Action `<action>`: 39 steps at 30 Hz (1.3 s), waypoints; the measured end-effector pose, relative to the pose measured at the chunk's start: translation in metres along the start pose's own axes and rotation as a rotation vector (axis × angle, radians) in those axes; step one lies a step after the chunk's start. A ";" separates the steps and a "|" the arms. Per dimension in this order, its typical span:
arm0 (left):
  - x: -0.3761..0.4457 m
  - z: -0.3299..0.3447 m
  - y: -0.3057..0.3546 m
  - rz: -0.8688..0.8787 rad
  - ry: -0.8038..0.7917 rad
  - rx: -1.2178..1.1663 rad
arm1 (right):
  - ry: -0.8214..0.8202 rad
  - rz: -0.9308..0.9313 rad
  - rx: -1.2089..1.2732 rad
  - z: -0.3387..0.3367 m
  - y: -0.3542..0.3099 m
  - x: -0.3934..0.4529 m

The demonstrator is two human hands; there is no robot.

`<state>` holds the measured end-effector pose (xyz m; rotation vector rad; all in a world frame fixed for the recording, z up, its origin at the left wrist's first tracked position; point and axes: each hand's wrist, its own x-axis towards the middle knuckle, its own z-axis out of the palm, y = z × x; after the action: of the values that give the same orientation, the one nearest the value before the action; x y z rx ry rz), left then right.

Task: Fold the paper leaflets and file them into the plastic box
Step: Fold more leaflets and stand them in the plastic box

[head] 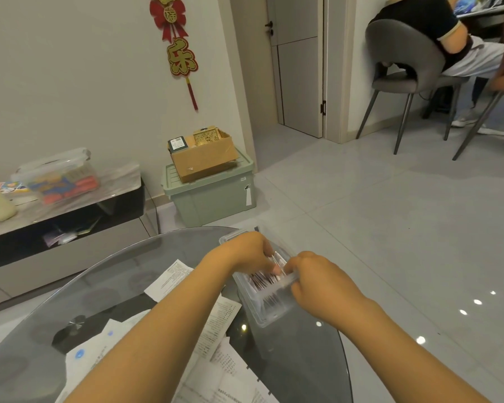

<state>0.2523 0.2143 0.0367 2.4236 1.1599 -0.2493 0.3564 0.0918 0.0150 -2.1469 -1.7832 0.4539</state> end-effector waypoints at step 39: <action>-0.248 0.140 -0.085 -0.570 0.249 0.090 | -0.115 -0.584 -0.195 0.078 -0.082 -0.091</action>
<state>0.0330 0.0243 -0.0284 2.1852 1.9806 -0.1745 0.2340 0.0193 -0.0158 -1.6105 -2.4786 0.2641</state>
